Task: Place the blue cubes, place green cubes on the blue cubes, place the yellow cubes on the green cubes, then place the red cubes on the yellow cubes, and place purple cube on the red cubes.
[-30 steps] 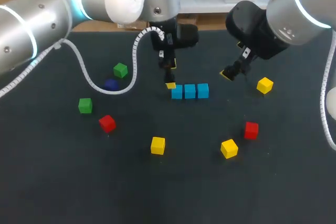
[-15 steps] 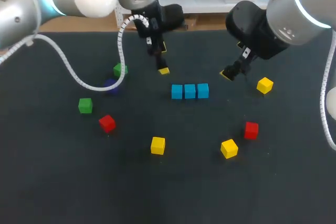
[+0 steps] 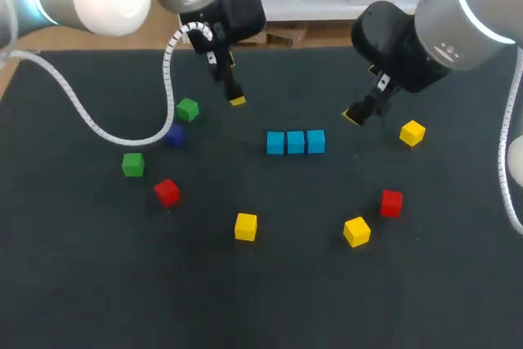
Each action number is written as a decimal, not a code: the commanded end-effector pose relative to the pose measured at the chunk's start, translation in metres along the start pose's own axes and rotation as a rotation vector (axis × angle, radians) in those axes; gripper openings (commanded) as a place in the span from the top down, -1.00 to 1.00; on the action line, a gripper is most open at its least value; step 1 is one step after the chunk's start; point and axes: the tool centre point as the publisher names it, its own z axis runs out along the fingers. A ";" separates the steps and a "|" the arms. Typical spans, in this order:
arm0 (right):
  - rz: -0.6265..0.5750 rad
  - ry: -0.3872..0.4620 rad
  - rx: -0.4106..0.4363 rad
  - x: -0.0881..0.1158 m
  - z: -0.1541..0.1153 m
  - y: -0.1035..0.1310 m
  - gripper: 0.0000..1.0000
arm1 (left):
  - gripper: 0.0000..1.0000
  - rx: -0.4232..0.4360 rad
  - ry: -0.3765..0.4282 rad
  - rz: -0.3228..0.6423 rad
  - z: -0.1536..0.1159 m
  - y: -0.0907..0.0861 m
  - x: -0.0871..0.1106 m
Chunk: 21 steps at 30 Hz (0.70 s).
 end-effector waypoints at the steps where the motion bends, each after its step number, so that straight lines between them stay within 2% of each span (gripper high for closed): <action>1: 0.001 -0.001 0.005 0.001 0.000 0.001 -1.00 | -1.00 -0.074 -0.026 -0.030 -0.016 0.000 0.006; 10: 0.001 -0.001 0.005 0.001 0.000 0.001 -1.00 | -1.00 -0.168 -0.102 -0.084 -0.040 0.013 0.005; 21: 0.001 -0.001 0.005 0.001 0.000 0.001 -1.00 | -1.00 -0.274 -0.130 -0.166 -0.068 0.030 0.023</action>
